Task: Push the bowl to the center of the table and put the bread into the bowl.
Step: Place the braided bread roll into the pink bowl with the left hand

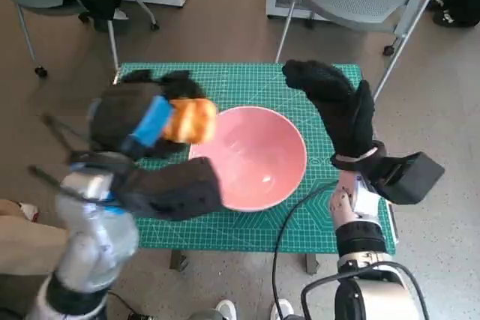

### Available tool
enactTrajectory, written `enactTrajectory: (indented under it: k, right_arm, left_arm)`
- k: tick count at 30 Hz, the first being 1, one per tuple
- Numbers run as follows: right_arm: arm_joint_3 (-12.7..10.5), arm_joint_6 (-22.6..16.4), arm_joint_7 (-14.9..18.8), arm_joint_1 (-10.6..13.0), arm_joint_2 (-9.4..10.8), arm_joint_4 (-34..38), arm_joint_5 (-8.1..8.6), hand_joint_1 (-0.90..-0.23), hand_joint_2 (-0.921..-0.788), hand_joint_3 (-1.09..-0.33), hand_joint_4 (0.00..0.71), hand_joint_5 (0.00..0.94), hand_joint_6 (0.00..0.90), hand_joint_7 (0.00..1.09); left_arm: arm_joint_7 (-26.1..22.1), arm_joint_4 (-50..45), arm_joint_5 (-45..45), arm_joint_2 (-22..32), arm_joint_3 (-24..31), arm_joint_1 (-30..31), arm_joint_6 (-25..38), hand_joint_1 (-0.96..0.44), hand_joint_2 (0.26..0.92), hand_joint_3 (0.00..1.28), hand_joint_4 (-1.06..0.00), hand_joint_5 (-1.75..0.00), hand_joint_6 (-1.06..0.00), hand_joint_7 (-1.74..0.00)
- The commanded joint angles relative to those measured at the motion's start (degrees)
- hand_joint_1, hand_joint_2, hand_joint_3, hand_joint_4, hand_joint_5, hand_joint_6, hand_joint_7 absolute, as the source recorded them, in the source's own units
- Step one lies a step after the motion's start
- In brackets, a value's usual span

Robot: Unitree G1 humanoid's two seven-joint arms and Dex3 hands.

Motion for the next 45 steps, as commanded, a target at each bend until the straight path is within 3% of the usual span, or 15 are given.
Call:
enactTrajectory:
  k: [1, 8, 13, 15, 17, 21, 25, 31, 35, 36, 39, 40, 41, 43, 45]
  right_arm:
    - [-0.3, 0.2, 0.6, 0.9, 0.0, 0.7, 0.43, -0.643, -0.921, -0.884, 0.049, 0.000, 0.034, 0.18]
    - [-0.3, 0.1, 0.7, 1.2, -0.1, 0.4, 0.45, -0.639, -0.921, -0.886, 0.049, 0.000, 0.029, 0.18]
    - [-0.4, 0.0, 0.5, 1.6, -0.2, 0.0, 0.45, -0.638, -0.921, -0.887, 0.048, 0.000, 0.027, 0.19]
    - [-0.4, 0.0, 0.5, 1.8, -0.3, -0.1, 0.48, -0.638, -0.921, -0.887, 0.048, 0.000, 0.025, 0.19]
    - [-0.4, 0.1, 0.5, 1.8, -0.4, -0.2, 0.52, -0.638, -0.921, -0.888, 0.048, 0.000, 0.024, 0.19]
    - [-0.5, 0.2, 0.5, 2.0, -0.7, -0.4, 0.56, -0.638, -0.921, -0.889, 0.047, 0.000, 0.021, 0.20]
    - [-0.7, 0.4, 0.4, 2.1, -1.0, -0.6, 0.57, -0.636, -0.921, -0.891, 0.046, 0.000, 0.017, 0.20]
    - [-0.6, 0.2, 0.0, 2.5, -0.8, -0.9, 0.33, -0.636, -0.921, -0.893, 0.045, 0.000, 0.013, 0.21]
    - [-0.6, 0.1, -0.2, 2.6, -0.7, -0.7, 0.20, -0.636, -0.921, -0.892, 0.045, 0.001, 0.011, 0.22]
    - [-0.6, 0.1, -0.3, 2.6, -0.7, -0.6, 0.15, -0.635, -0.921, -0.891, 0.046, 0.001, 0.011, 0.22]
    - [-0.6, 0.1, -0.5, 2.6, -0.6, -0.6, 0.09, -0.633, -0.921, -0.889, 0.048, 0.002, 0.009, 0.22]
    - [-0.5, 0.1, -0.5, 2.7, -0.6, -0.6, 0.07, -0.632, -0.921, -0.889, 0.048, 0.002, 0.009, 0.23]
    - [-0.5, 0.1, -0.6, 2.7, -0.6, -0.6, 0.05, -0.632, -0.921, -0.889, 0.048, 0.002, 0.009, 0.23]
    - [-0.5, 0.1, -0.6, 2.8, -0.5, -0.7, 0.02, -0.633, -0.921, -0.888, 0.048, 0.002, 0.008, 0.23]
    - [-0.4, 0.1, -0.7, 2.7, -0.5, -0.7, -0.01, -0.633, -0.921, -0.888, 0.048, 0.001, 0.008, 0.23]
  left_arm:
    - [1.3, 5.0, -1.0, -2.0, -2.0, -4.0, -3.6, 0.00, 0.842, 0.13, -0.78, -1.19, -0.75, -0.92]
    - [-0.1, 13.2, -1.5, -5.1, -5.0, -8.4, -6.3, 0.00, 0.648, 0.52, -0.75, -1.30, -0.68, -1.07]
    - [-2.6, 19.5, -1.9, -6.8, -6.9, -12.5, -7.0, 0.00, 0.617, 0.62, -0.70, -1.33, -0.61, -1.22]
    - [-3.2, 21.1, -2.2, -7.1, -7.3, -13.5, -7.2, 0.00, 0.642, 0.59, -0.69, -1.32, -0.58, -1.25]
    - [-3.6, 22.9, -2.5, -7.5, -7.6, -14.5, -7.2, 0.00, 0.709, 0.49, -0.68, -1.31, -0.56, -1.23]
    - [-4.0, 25.7, -3.5, -8.3, -7.9, -15.9, -7.1, 0.01, 0.778, 0.39, -0.64, -1.39, -0.57, -1.13]
    - [-3.3, 28.2, -4.3, -9.2, -8.0, -16.5, -7.3, 0.00, 0.764, 0.46, -0.55, -1.38, -0.53, -1.30]
    - [-2.0, 31.5, -5.9, -9.9, -8.0, -16.7, -8.2, 0.00, 0.775, 0.50, -0.47, -1.44, -0.46, -1.41]
    - [-1.7, 33.6, -8.2, -9.8, -7.5, -16.6, -10.0, 0.00, 0.736, 0.63, -0.41, -1.53, -0.40, -1.50]
    - [-2.4, 34.5, -9.6, -9.7, -7.1, -16.8, -10.8, 0.15, 0.658, 0.77, -0.43, -1.60, -0.37, -1.26]
    - [-4.0, 35.8, -12.2, -9.4, -6.8, -17.1, -11.8, 0.33, 0.540, 0.97, -0.48, -1.67, -0.41, -0.74]
    - [-5.5, 36.2, -13.2, -9.2, -6.8, -17.3, -11.7, 0.35, 0.597, 0.82, -0.52, -1.58, -0.39, -0.60]
    - [-6.7, 36.4, -14.1, -9.0, -6.9, -17.4, -11.6, 0.28, 0.596, 0.75, -0.42, -1.34, -0.37, -0.53]
    - [-8.4, 36.4, -15.3, -8.5, -6.9, -17.4, -11.4, 0.09, 0.602, 0.51, -0.21, -0.58, -0.32, -0.27]
    - [-8.8, 36.2, -15.8, -8.1, -7.1, -17.2, -11.4, 0.01, 0.622, 0.37, -0.11, -0.30, -0.32, -0.16]
